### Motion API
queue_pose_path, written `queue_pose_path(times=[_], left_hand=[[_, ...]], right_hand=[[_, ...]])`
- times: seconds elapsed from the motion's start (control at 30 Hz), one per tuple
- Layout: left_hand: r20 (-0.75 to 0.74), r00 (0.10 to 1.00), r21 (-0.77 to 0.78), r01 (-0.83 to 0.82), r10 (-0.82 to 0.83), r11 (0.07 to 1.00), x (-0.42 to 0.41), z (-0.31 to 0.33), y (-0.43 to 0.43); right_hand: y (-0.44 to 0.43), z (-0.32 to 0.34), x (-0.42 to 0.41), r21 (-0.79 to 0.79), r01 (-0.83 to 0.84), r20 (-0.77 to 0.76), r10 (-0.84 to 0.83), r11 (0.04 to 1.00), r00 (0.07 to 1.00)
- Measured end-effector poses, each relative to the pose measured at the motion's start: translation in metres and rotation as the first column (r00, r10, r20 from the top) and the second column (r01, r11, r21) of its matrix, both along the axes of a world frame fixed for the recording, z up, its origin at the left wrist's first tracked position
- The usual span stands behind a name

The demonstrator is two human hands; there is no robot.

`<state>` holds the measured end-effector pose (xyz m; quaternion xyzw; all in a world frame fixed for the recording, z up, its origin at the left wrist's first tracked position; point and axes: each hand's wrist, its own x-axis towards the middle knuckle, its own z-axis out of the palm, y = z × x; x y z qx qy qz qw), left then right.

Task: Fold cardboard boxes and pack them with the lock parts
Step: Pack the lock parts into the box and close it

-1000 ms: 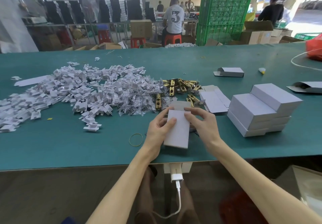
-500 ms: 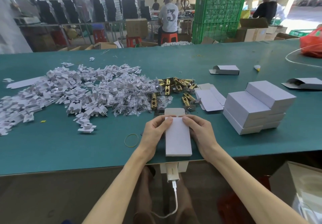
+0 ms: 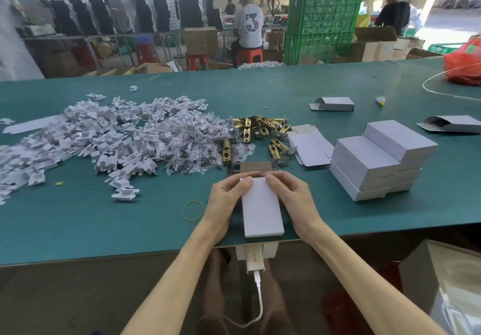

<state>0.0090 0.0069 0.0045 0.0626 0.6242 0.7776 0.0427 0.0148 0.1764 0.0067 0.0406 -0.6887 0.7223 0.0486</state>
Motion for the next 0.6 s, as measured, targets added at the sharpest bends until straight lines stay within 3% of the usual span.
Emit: queue_pose_path(times=[0.17,0.3,0.4,0.6], left_hand=[[0.004,1.0,0.034,-0.031,0.031,0.999,0.001,0.0015,-0.0004],[0.052,0.992,0.221,-0.121,0.112,0.968,-0.0011,0.0041,-0.0009],[0.047,0.979,0.273,-0.202,0.196,0.941,-0.003,0.004,-0.0023],[0.017,0.98,0.299,-0.193,0.197,0.935,-0.0042,0.0012,-0.0029]], right_hand=[[-0.0044,0.0003,-0.0016,0.045,0.074,0.011,-0.075,0.996,0.997],[-0.0073,0.0005,0.0,0.13,-0.081,0.024,0.078,0.988,0.997],[-0.008,0.0023,0.0017,0.231,-0.147,-0.008,0.153,0.962,0.988],[-0.0041,0.0024,0.0033,0.029,-0.087,-0.06,0.089,0.996,0.994]])
